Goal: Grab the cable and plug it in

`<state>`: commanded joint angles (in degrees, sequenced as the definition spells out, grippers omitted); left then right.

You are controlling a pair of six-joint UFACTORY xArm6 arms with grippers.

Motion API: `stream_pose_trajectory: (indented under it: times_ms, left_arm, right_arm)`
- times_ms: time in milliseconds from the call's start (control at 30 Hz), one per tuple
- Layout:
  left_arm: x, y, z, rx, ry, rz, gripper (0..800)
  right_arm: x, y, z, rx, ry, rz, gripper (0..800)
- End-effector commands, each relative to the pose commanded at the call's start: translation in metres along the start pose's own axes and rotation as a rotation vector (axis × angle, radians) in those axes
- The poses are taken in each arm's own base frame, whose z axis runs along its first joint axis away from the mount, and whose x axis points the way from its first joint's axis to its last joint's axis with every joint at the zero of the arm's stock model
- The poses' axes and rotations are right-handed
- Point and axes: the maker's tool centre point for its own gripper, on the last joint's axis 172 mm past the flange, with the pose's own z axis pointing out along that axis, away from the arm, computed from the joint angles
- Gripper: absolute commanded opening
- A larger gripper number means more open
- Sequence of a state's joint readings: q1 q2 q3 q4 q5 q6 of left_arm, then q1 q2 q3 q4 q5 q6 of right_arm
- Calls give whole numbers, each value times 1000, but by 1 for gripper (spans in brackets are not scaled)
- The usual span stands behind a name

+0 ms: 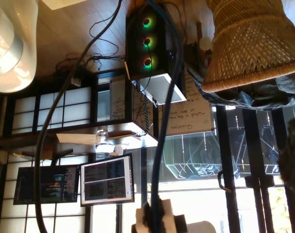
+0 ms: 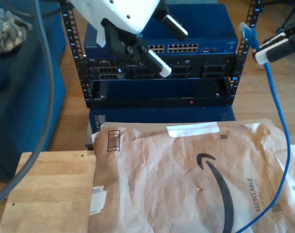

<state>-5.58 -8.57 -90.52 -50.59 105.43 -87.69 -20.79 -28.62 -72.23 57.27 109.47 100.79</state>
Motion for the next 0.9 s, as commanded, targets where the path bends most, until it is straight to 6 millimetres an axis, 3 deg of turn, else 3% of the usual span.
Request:
stream_pose_trajectory:
  times_ms: [233,400,600,900]
  left_arm:
    - [1,0,-1,-2,0,-2,786]
    - [1,0,-1,-2,2,-2,786]
    - [1,1,-1,-4,2,-2,786]
    - [3,3,0,-3,0,-25,785]
  right_arm:
    - [-1,-3,1,0,-1,-2,24]
    - [-3,-25,-1,50,-17,6,23]
    - [-8,-48,21,34,-26,4,23]
    - [-17,-50,46,-1,-19,-22,23]
